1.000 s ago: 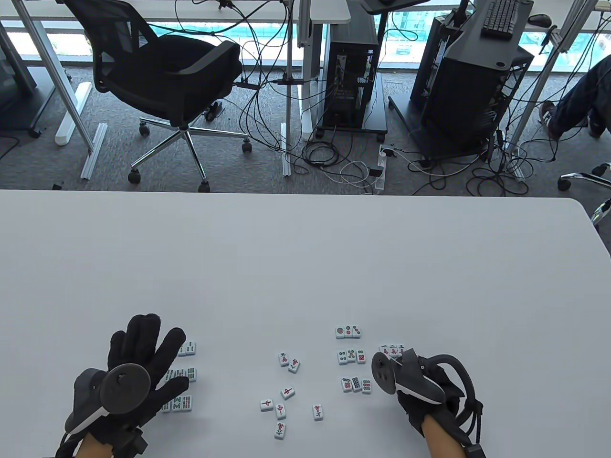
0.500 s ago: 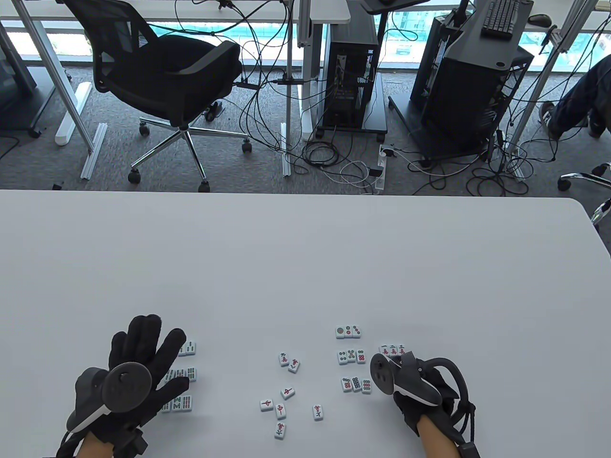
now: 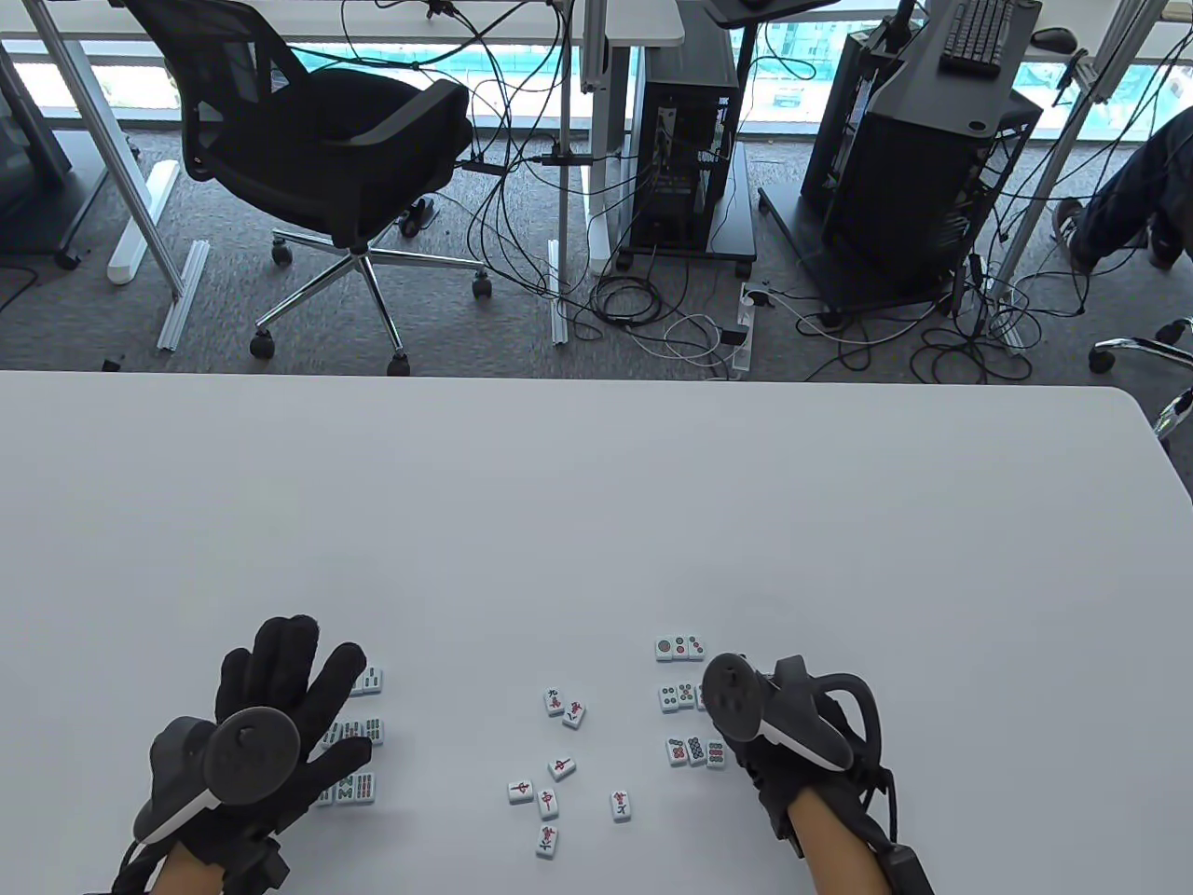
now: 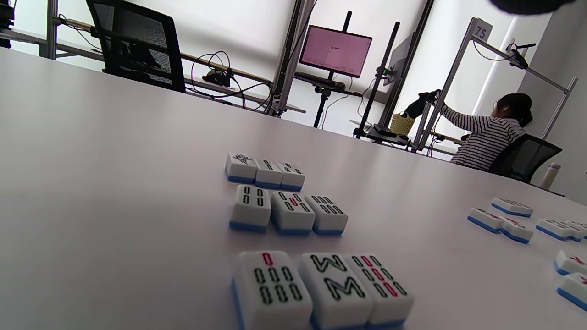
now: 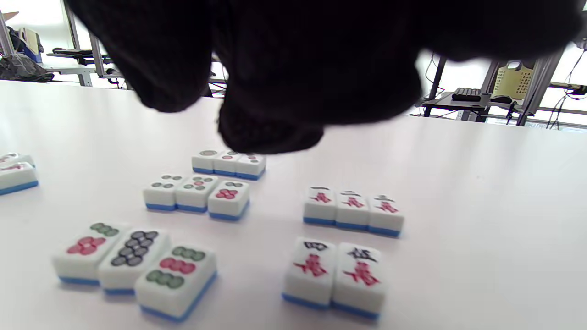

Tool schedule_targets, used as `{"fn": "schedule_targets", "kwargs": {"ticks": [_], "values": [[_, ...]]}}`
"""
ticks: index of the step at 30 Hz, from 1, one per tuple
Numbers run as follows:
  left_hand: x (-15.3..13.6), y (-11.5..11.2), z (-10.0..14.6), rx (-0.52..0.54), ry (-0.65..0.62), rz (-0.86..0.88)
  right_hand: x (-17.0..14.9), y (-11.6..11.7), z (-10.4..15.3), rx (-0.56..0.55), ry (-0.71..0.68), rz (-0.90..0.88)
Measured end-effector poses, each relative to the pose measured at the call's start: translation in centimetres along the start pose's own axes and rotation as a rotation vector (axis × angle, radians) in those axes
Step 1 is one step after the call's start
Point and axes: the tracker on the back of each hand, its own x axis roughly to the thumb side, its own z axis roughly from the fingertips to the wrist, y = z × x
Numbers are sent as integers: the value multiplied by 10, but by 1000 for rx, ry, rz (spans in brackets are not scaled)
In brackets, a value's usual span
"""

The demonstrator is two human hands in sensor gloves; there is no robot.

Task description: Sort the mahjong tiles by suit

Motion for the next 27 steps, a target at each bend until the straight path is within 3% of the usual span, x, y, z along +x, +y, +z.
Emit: {"fn": "schedule_targets", "kwargs": {"ticks": [6, 13, 27], "values": [[0, 0, 0, 3, -1, 4, 61, 5, -25, 17, -138, 22], [0, 2, 1, 16, -10, 13, 106, 22, -50, 81, -194, 86], [0, 2, 2, 18, -16, 18, 131, 43, -53, 132, -263, 242]]}}
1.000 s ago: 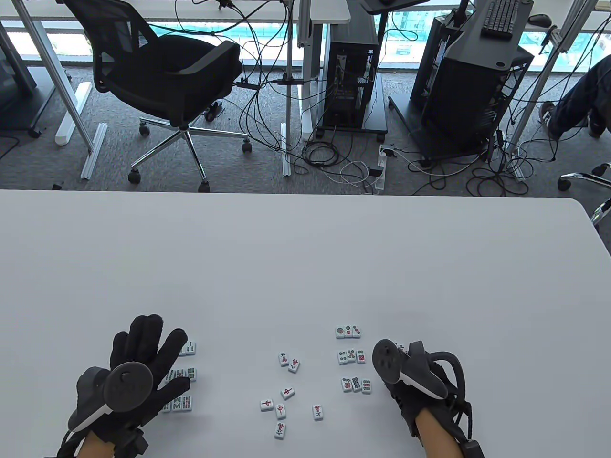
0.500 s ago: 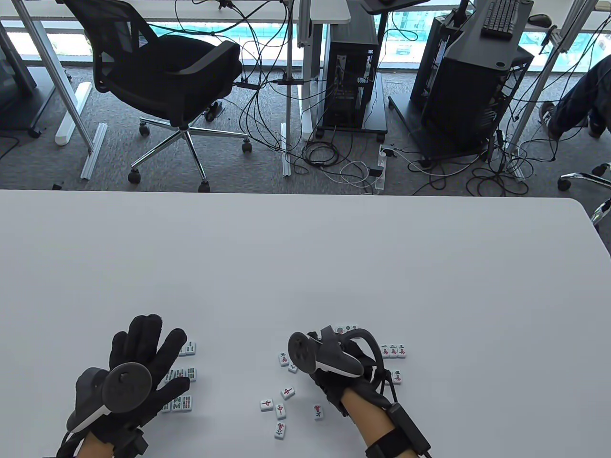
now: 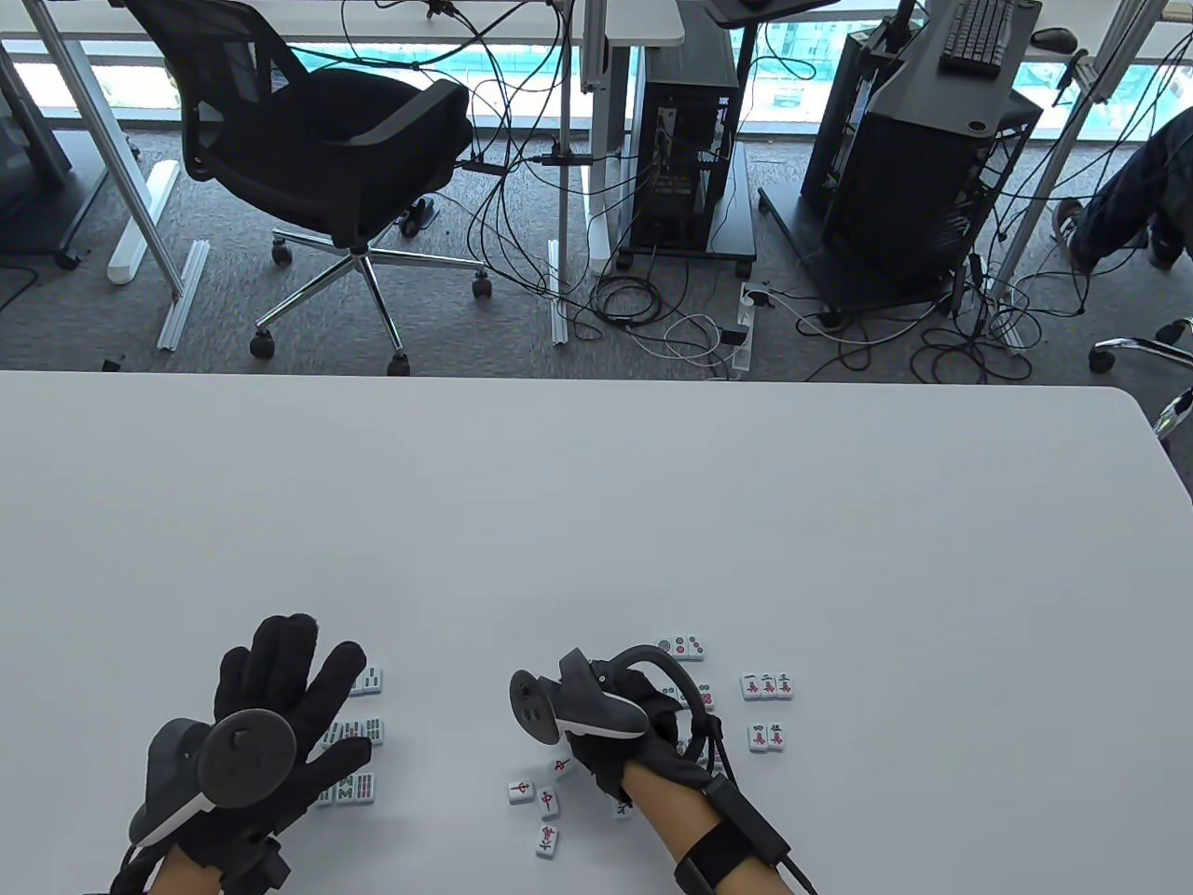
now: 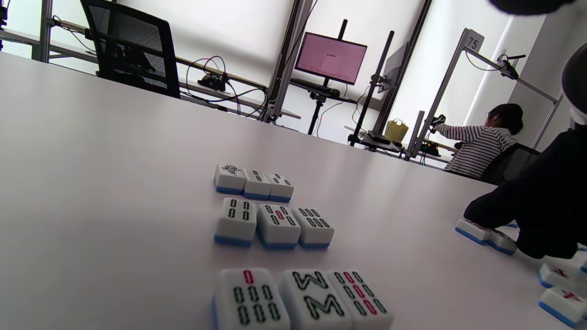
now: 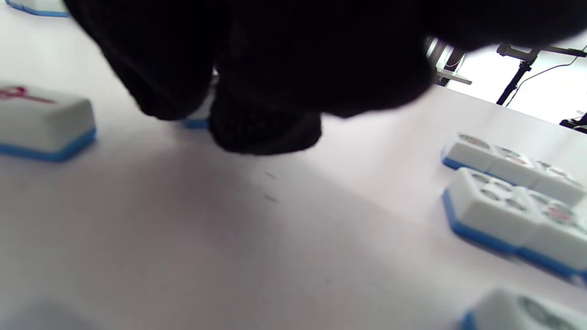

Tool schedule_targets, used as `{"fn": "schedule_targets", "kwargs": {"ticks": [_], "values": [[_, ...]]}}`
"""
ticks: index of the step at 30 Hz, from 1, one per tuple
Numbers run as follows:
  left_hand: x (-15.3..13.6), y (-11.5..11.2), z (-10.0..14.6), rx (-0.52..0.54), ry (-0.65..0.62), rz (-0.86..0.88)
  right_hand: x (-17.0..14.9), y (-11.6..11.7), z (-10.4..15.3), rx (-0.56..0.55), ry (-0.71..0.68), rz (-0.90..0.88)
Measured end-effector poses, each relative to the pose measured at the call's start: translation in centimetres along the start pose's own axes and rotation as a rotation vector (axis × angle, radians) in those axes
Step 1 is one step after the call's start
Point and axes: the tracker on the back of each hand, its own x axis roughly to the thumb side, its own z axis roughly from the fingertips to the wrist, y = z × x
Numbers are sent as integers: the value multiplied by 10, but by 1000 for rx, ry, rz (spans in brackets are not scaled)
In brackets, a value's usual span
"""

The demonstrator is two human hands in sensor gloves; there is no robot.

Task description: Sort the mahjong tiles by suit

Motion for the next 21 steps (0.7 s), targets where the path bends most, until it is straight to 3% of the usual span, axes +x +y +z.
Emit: {"fn": "schedule_targets", "kwargs": {"ticks": [6, 10, 21], "values": [[0, 0, 0, 1, 0, 0, -4, -4, 4, 54, 57, 37], [0, 0, 0, 0, -1, 0, -3, -8, 5, -8, 29, 8], [0, 1, 0, 5, -1, 5, 4, 2, 4, 12, 25, 109]]}}
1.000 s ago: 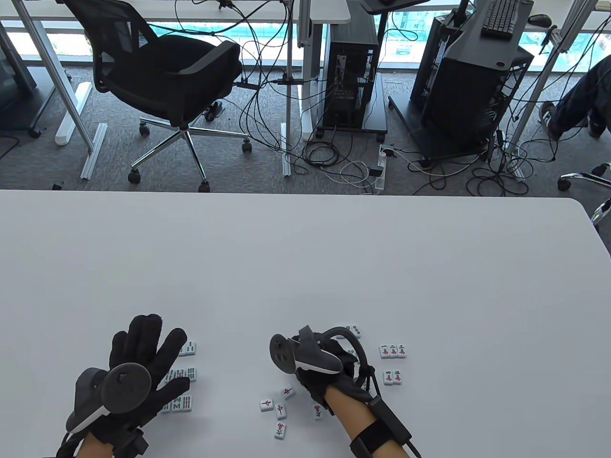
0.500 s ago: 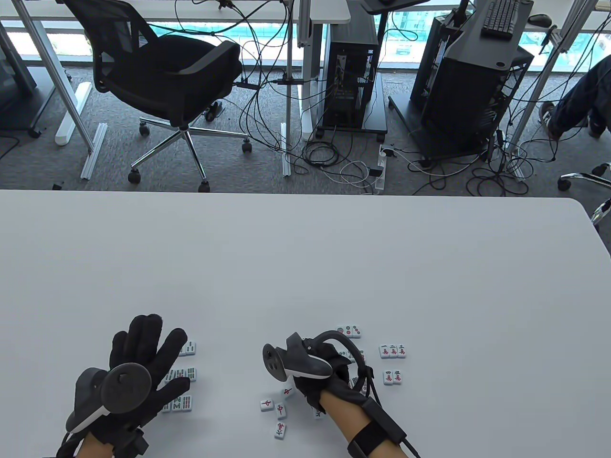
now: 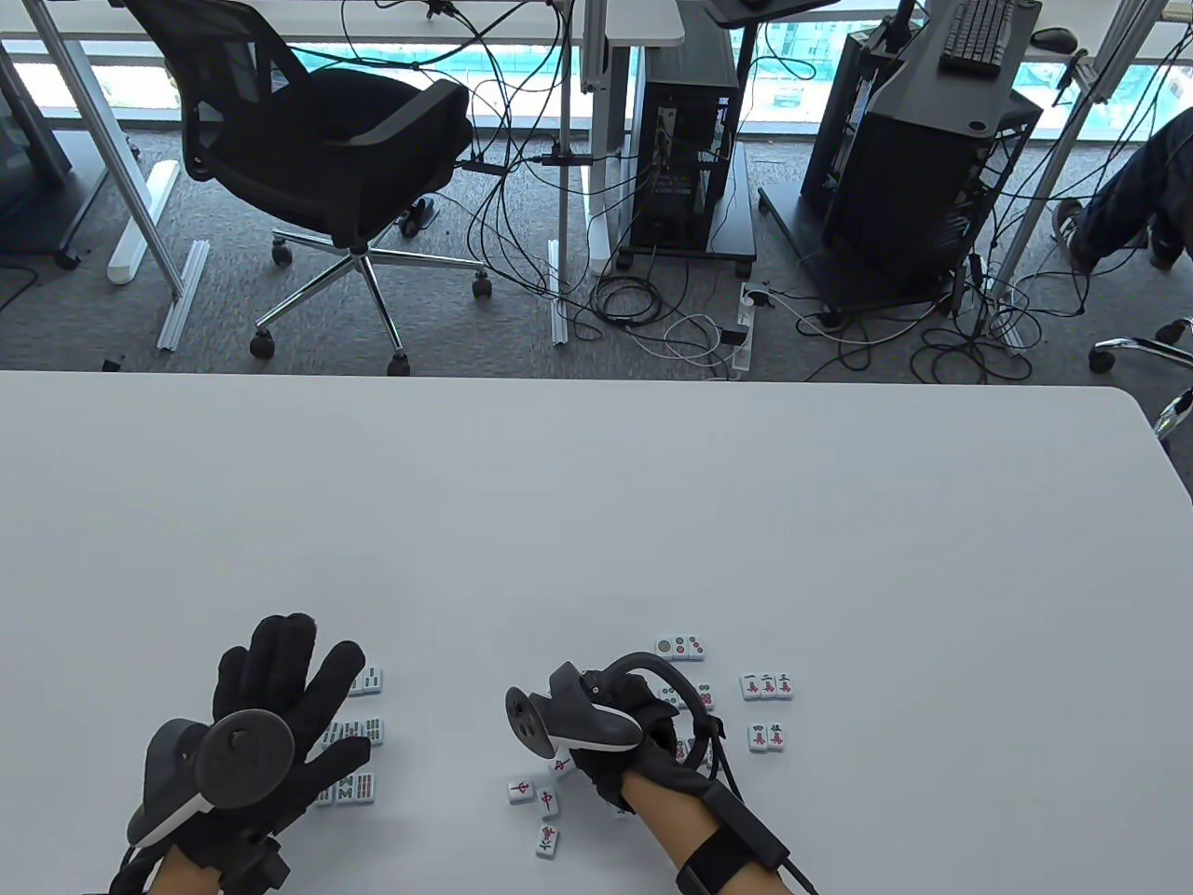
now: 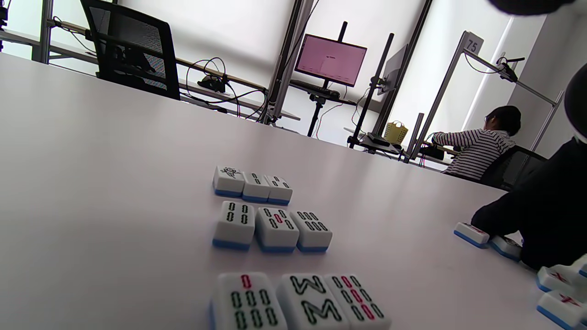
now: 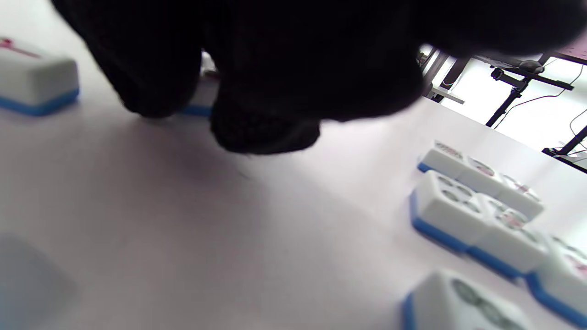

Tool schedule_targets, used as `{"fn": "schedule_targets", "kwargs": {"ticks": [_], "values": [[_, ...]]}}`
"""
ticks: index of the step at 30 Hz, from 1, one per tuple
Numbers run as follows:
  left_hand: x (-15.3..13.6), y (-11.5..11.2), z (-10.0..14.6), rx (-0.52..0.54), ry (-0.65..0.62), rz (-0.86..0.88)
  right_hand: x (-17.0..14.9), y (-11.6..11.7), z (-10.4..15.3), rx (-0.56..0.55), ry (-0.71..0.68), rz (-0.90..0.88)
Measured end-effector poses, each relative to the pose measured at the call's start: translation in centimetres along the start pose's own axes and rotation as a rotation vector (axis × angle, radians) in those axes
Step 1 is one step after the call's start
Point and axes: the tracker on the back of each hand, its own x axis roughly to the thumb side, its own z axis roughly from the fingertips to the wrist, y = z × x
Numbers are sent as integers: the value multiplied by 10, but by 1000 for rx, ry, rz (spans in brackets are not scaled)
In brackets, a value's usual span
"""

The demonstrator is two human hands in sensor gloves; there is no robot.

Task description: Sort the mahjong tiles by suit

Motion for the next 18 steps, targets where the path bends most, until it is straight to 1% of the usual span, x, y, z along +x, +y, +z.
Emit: {"fn": "schedule_targets", "kwargs": {"ticks": [4, 6, 8, 11, 12, 15, 18], "values": [[0, 0, 0, 0, -1, -1, -7, 0, 0, 61, 39, -17], [0, 0, 0, 2, 0, 1, -12, -2, 1, 68, 73, -50], [0, 0, 0, 3, 1, 3, -15, -5, 3, 43, 83, -81], [-1, 0, 0, 2, 1, 3, -19, -9, 6, -11, 27, -125], [-1, 0, 0, 2, 1, 3, -18, -9, 7, -6, 4, -126], [-1, 1, 0, 3, 1, 3, -15, -4, 10, 28, -30, -53], [-1, 0, 0, 0, 2, 2, -11, 3, 10, 6, -56, 9]]}}
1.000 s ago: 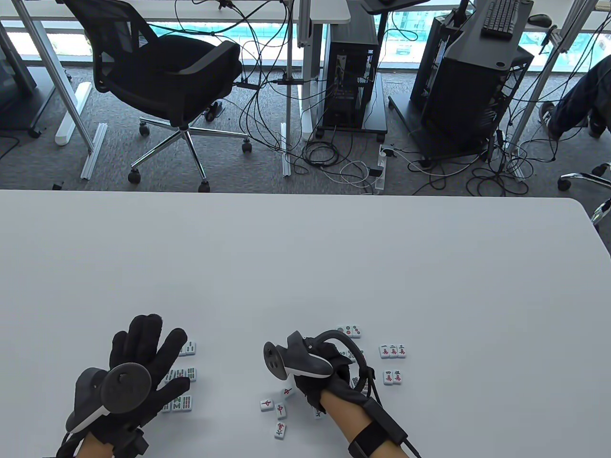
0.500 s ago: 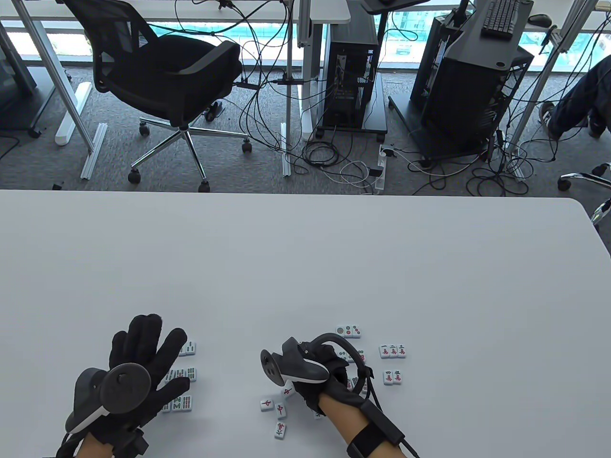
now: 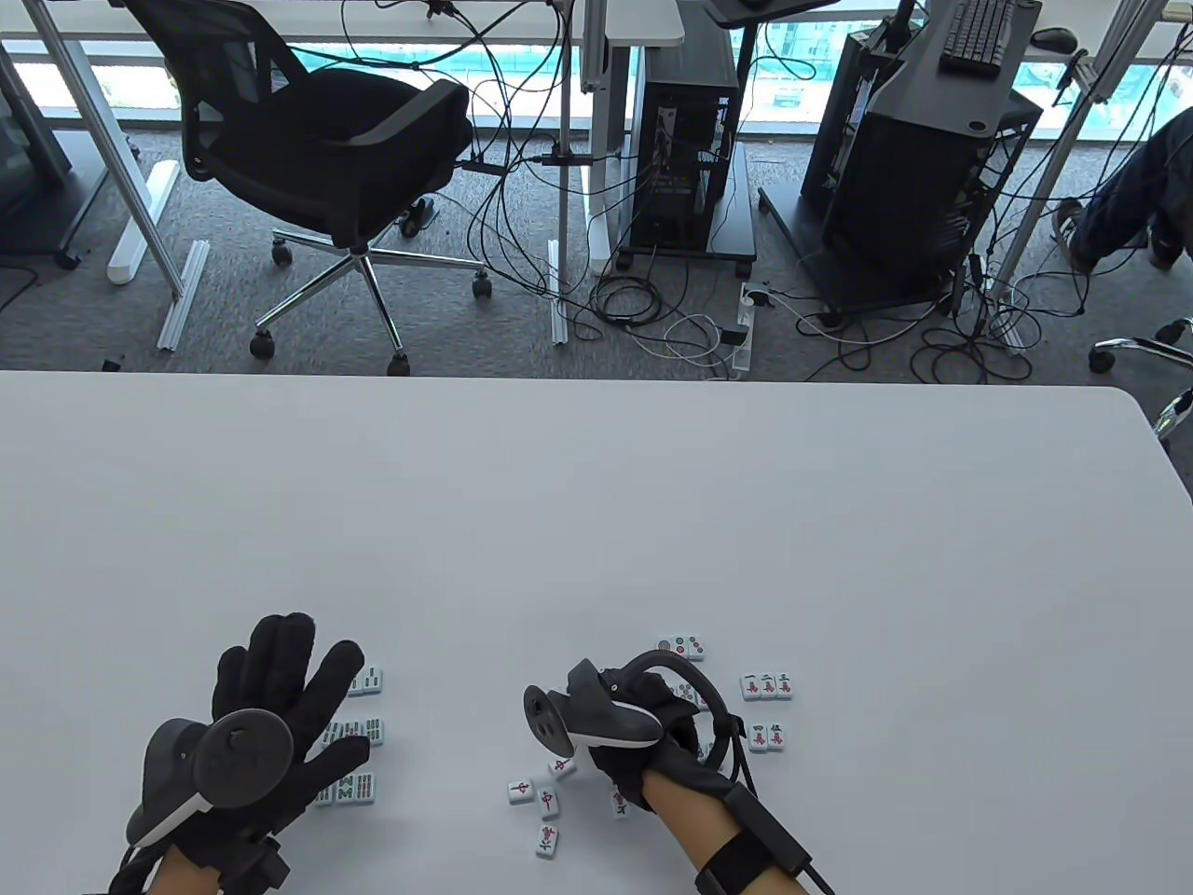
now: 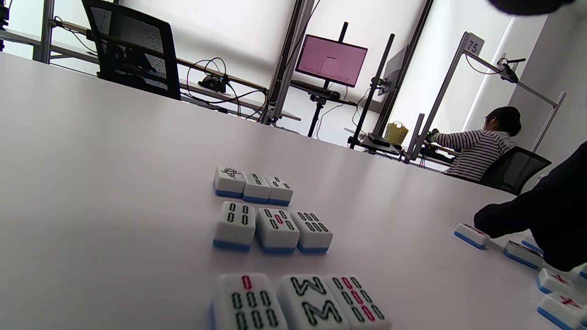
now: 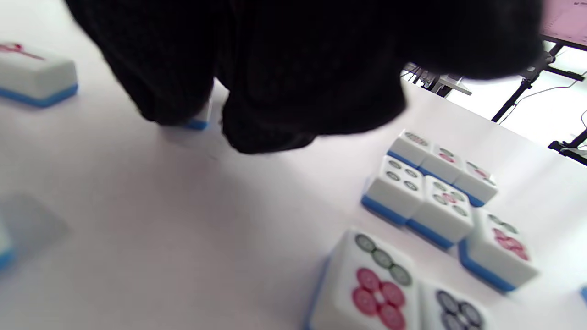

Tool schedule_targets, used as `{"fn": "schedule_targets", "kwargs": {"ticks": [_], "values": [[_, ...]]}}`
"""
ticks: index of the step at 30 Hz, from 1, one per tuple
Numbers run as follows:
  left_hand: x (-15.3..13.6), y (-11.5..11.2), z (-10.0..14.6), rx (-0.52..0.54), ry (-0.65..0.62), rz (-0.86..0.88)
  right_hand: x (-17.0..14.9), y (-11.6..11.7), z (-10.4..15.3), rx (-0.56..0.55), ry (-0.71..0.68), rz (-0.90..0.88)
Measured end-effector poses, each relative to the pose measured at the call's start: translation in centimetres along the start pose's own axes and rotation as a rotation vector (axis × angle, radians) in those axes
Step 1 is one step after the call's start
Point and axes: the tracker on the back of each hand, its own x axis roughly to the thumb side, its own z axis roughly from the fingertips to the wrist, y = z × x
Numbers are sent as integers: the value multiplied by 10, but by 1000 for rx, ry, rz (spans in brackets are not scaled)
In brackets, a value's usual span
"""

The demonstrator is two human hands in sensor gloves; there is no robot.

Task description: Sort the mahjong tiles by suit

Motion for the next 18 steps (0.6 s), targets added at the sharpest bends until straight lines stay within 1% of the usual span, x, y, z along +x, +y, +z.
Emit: {"fn": "schedule_targets", "kwargs": {"ticks": [5, 9, 11, 14, 18], "values": [[0, 0, 0, -4, -1, -4, 8, 5, 0, -63, -51, 30], [0, 0, 0, -3, -1, -2, 6, 5, -1, -71, -52, 17], [1, 0, 0, 0, -3, -3, 0, 5, 2, -87, -54, -10], [1, 1, 0, 5, -5, 1, -15, 0, 15, -175, -18, -11], [-3, 3, 1, 17, 8, 13, -50, -12, 42, -248, 85, -65]]}}
